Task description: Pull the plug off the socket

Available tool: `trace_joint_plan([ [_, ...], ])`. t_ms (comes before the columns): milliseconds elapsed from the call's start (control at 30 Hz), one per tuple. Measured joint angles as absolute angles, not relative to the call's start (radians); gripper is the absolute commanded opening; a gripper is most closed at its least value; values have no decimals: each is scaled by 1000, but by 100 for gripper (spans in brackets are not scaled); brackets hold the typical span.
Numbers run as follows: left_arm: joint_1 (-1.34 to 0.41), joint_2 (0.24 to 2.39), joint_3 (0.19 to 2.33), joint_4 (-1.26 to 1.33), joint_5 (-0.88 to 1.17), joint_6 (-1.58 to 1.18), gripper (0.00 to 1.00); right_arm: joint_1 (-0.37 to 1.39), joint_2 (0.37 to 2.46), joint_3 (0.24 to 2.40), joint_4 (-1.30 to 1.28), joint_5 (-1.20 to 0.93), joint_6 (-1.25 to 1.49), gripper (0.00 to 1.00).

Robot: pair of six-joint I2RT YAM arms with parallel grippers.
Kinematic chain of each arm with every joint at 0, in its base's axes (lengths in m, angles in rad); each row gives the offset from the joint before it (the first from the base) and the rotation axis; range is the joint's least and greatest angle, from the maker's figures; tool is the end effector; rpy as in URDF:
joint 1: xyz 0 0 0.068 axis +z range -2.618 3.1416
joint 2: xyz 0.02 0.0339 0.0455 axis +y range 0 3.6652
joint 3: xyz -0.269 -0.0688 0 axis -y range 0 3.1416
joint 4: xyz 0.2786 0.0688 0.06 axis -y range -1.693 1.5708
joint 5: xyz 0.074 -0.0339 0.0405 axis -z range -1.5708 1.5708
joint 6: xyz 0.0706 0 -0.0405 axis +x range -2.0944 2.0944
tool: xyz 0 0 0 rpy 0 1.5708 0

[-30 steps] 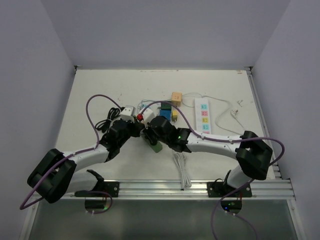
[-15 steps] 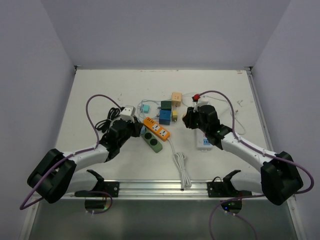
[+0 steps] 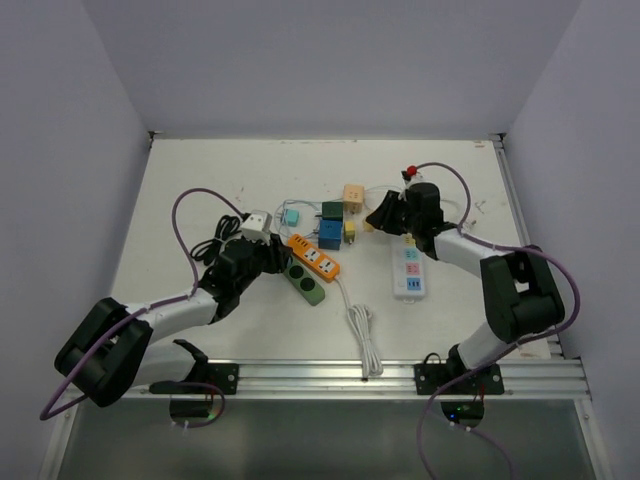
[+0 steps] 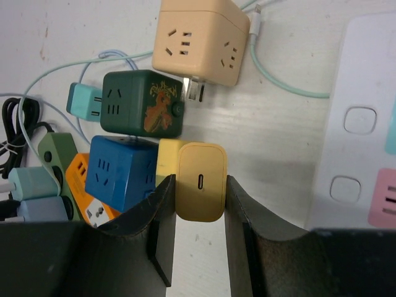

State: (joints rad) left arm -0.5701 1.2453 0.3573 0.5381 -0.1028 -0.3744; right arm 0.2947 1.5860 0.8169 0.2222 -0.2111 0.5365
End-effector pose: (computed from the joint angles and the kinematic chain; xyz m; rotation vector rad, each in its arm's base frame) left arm 0.2496 -0.1514 0.1407 0.1209 1.9519 -0.5324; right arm 0.3671 0.1269 0.1574 0.1344 2.1842 0.7073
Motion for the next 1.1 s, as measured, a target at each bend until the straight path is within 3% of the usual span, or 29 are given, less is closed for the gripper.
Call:
trace_joint_plan([
  [233,-570,1246,360,539,-89,-374,55,294,1711,888,245,-260,556,36],
  [400,-570,1249,363,537,-86,-374,56,294,1748,904,240,-281,566,55],
  [533,-570,1247,364,535,-86,-375,59,294,1748,918,231,-281,566,63],
  [933,-563,1122,302,428,-161,-373,68,297,1549,927,89,-212,529,65],
  [1100,-563,1047,270,413,-189,-373,71,382,1493,927,90,-227,432,63],
])
